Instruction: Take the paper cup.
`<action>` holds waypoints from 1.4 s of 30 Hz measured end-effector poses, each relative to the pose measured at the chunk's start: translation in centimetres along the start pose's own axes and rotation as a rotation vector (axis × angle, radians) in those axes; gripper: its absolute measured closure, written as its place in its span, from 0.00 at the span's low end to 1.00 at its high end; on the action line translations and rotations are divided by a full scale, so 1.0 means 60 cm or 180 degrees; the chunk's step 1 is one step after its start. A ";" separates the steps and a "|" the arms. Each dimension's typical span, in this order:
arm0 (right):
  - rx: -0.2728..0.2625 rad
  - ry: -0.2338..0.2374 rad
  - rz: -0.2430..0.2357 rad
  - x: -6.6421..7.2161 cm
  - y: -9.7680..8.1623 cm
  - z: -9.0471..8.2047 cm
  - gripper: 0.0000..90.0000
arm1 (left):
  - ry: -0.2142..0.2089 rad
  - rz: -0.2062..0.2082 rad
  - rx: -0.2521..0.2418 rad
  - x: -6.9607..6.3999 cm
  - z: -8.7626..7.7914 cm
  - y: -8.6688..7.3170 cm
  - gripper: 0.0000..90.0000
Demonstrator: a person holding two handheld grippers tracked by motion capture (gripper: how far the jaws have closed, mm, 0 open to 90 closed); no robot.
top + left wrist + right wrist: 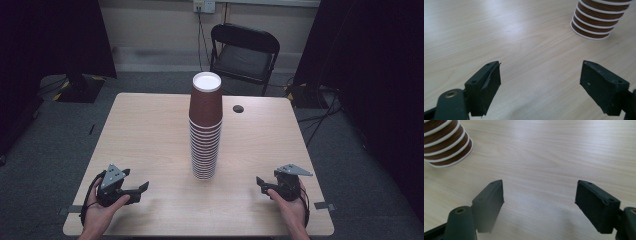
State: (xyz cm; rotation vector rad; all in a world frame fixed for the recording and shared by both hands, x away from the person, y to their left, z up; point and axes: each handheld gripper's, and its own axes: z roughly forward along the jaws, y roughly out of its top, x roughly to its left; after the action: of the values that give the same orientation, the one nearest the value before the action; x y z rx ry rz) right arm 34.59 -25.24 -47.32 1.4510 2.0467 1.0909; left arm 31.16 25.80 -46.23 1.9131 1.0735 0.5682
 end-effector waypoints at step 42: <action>-0.0554 0.1153 -0.0344 0.089 0.126 -0.075 0.15 | 0.0016 -0.0029 0.0060 -0.002 0.003 -0.003 0.18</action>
State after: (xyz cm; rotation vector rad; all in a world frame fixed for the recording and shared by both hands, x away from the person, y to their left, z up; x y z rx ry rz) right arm 33.98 -20.77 -38.09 1.1073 2.1697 1.5332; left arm 31.13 25.70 -46.48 1.9229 1.0939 0.5600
